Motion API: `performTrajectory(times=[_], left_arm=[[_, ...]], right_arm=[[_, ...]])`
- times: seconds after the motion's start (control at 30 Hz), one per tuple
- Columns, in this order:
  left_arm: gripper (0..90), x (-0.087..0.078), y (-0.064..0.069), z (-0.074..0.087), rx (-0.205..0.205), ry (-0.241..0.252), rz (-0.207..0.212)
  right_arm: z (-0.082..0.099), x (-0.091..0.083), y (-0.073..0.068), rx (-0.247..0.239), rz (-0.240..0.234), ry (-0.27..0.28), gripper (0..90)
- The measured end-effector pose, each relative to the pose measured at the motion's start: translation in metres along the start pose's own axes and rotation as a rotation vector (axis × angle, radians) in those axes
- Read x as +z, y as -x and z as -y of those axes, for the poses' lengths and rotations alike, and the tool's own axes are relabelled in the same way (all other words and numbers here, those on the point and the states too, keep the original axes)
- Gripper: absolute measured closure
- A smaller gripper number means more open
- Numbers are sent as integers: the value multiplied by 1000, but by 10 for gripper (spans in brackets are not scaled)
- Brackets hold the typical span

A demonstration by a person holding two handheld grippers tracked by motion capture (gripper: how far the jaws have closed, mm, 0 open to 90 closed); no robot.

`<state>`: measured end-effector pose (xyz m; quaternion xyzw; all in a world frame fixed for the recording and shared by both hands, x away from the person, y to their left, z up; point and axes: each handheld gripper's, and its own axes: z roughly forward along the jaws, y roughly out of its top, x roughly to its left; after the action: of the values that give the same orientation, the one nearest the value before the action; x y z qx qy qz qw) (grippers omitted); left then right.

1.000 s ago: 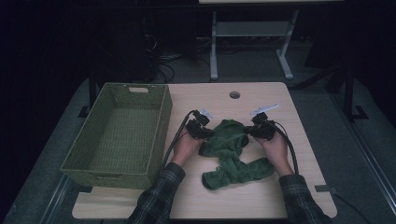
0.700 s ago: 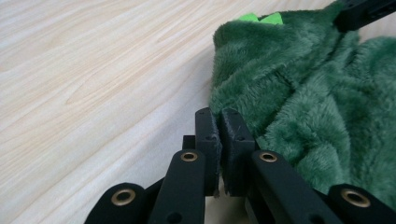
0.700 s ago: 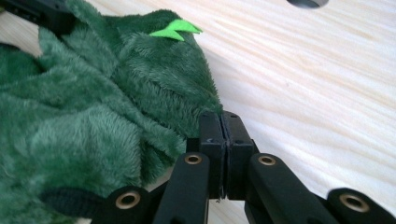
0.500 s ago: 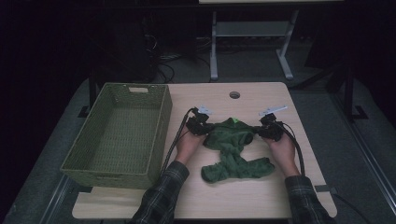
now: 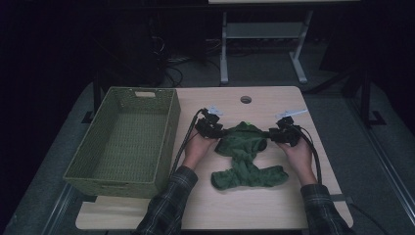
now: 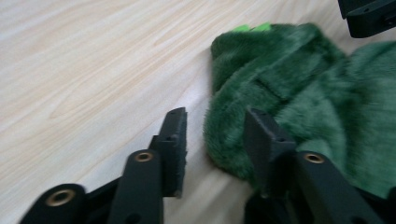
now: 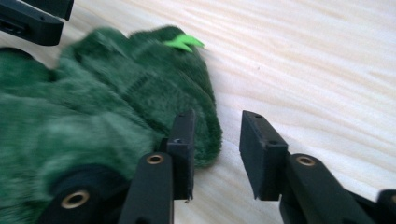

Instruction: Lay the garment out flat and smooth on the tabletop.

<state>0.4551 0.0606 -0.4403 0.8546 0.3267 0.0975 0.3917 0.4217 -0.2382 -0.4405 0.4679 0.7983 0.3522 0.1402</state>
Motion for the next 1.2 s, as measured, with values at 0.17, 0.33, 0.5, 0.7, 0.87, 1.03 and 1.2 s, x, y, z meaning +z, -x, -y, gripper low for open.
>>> performTrajectory(times=[0.17,0.33,0.5,0.7,0.87,1.03,1.2], left_arm=[[519,-15,5,1,-10,14,27],[446,-34,15,9,6,-2,42],[374,-48,28,21,32,-10,46],[286,-62,43,44,49,-21,34],[237,-71,53,60,53,-15,47],[183,-81,62,72,59,-24,51],[141,-88,72,85,80,-27,53]], right_arm=[[-1,-11,-6,-14,5,16,548],[6,-22,-14,-7,-16,35,488],[13,-33,-22,-17,-12,64,497],[14,-41,-34,-52,-35,60,520],[19,-45,-47,-103,-10,76,537],[20,-48,-56,-101,-54,57,539],[20,-52,-64,-89,-99,46,545]])
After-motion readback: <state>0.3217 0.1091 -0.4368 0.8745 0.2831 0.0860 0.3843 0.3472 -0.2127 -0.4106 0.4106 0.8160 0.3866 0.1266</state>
